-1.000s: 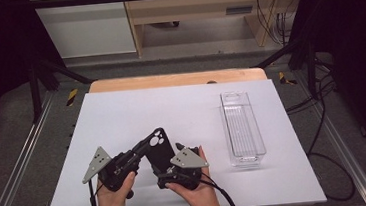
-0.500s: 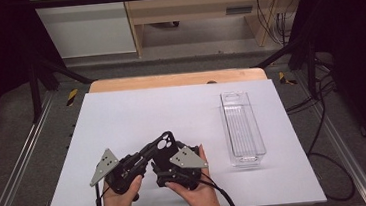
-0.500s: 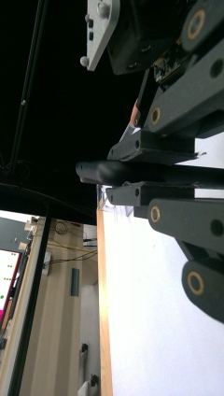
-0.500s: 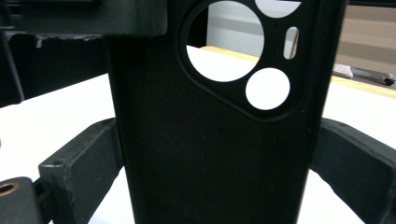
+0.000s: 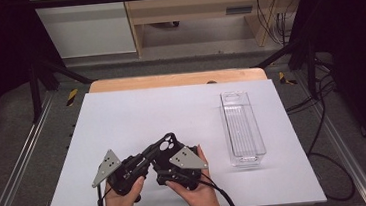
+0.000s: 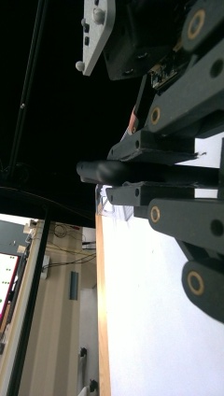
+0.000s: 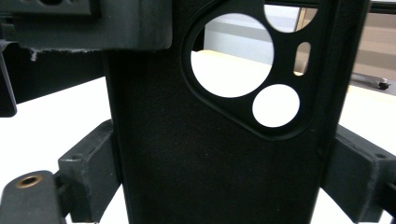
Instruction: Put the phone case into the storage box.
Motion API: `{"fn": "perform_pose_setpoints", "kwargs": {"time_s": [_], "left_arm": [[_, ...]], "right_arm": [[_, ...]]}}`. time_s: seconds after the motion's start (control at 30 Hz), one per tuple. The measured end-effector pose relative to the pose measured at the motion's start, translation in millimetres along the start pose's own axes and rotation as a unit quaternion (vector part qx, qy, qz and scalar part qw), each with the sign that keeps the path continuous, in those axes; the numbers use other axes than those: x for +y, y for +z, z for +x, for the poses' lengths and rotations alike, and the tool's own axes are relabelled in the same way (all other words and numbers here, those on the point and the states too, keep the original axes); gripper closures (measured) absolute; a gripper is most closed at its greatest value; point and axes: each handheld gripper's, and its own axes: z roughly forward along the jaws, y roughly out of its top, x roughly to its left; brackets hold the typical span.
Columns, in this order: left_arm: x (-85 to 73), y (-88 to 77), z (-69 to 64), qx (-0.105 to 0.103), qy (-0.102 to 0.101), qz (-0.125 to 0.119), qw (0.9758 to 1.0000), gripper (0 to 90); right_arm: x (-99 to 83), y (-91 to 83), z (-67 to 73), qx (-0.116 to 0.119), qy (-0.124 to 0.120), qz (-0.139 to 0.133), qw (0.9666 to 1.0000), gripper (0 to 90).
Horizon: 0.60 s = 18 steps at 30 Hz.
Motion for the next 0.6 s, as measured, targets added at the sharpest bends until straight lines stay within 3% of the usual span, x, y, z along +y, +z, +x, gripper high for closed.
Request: {"fn": "perform_pose_setpoints", "kwargs": {"time_s": [0.6], "left_arm": [[-0.9,1.1,-1.8,-0.004,-0.003,0.000,1.0000,80.5]], "right_arm": [[1.8,-0.5,-1.2,0.002,0.003,0.003,1.0000,12.1]]}}
